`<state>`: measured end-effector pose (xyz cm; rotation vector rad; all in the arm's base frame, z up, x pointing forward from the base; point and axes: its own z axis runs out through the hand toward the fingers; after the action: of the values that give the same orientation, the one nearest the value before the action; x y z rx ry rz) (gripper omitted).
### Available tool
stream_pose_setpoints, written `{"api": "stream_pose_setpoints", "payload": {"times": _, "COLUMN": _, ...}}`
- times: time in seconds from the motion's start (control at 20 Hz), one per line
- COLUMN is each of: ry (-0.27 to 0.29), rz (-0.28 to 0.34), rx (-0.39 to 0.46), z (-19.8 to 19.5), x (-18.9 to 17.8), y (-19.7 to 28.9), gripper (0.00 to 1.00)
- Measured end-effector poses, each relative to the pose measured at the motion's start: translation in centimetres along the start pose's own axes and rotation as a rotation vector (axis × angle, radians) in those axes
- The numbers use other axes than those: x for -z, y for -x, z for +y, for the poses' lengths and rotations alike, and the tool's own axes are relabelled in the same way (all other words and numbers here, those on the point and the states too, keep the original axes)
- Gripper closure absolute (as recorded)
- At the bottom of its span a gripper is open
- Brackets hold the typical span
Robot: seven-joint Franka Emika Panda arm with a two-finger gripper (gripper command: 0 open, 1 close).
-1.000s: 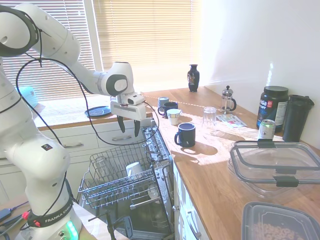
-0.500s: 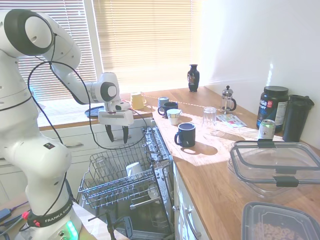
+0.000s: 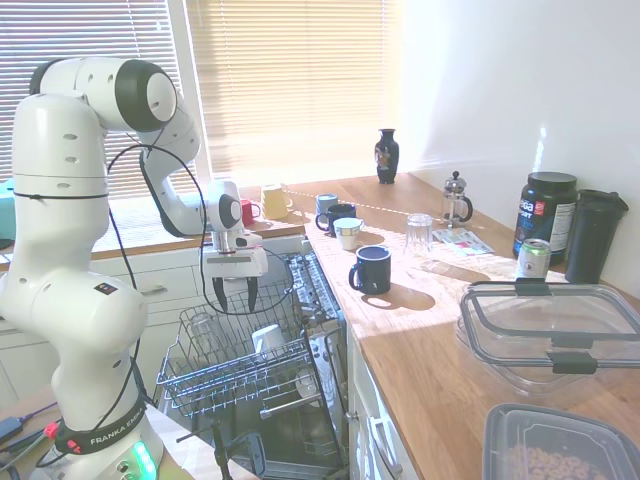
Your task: Unload the white mug from the dishwasher
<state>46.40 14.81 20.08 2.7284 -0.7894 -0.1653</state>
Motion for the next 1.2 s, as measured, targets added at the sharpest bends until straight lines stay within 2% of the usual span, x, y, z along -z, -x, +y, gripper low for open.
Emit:
{"api": "stream_pose_setpoints", "payload": {"times": 0.25, "ry": 0.051, "rz": 0.012, "rx": 0.029, "z": -0.8, "x": -3.2, "y": -0.5, "gripper": 0.0}}
{"api": "stream_pose_setpoints", "payload": {"times": 0.65, "ry": 0.049, "rz": 0.029, "rx": 0.082, "z": -0.9, "x": -7.7, "y": -1.6, "gripper": 0.0}}
{"api": "stream_pose_setpoints", "payload": {"times": 1.0, "ry": 0.101, "rz": 0.063, "rx": 0.129, "z": -2.1, "x": -10.5, "y": -3.6, "gripper": 0.0}}
{"api": "stream_pose_setpoints", "payload": {"times": 1.2, "ry": 0.109, "rz": 0.062, "rx": 0.154, "z": -3.5, "x": -11.9, "y": -4.0, "gripper": 0.0}}
